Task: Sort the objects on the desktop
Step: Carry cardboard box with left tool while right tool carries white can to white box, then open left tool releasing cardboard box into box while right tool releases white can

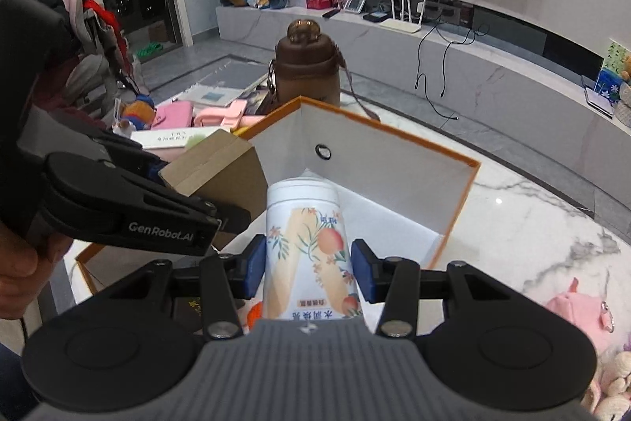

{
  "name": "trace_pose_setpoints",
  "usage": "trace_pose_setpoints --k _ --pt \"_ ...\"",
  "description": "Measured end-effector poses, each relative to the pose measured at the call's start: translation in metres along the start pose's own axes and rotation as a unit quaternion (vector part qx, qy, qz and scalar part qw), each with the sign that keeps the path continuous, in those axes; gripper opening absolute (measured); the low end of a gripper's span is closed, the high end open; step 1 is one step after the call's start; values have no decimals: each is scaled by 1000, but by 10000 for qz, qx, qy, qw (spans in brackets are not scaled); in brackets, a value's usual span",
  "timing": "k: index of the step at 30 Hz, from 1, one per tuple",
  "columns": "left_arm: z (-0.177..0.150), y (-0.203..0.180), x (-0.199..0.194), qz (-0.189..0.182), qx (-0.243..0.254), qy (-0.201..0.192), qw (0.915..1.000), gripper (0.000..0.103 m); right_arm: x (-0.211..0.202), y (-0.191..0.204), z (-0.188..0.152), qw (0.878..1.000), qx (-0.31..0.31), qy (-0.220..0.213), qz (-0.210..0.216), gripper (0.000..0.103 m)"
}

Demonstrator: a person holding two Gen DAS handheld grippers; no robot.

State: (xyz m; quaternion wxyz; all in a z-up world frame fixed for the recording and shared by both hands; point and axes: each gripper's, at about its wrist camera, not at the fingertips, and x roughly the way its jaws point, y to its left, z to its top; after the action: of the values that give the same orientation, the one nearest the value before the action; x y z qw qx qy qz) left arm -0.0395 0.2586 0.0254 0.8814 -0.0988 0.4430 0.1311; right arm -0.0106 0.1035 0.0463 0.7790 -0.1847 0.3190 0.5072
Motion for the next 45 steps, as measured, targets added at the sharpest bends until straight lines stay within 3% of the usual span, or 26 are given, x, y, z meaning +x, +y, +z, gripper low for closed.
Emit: trace_pose_setpoints --k 2,3,4,12,26,35,45 --pt "-1 0 5 5 18 74 10000 52 9 1 0 10000 -36 76 -31 45" --pt "-2 1 7 2 14 110 9999 52 14 1 0 9999 -42 117 -4 28" --pt "-1 1 10 6 10 142 9999 52 20 1 1 9998 -35 207 -22 25" --pt "-2 -2 26 170 148 333 9992 52 47 13 -8 9984 -255 495 -105 25" --pt "3 -9 44 389 248 407 9981 52 57 12 -7 9981 -340 377 -349 24" --pt "-1 -26 53 742 694 515 9935 55 63 11 -11 9954 -482 775 -276 24" --pt "5 -21 44 758 461 349 9954 59 53 6 -12 9977 -293 555 -264 25"
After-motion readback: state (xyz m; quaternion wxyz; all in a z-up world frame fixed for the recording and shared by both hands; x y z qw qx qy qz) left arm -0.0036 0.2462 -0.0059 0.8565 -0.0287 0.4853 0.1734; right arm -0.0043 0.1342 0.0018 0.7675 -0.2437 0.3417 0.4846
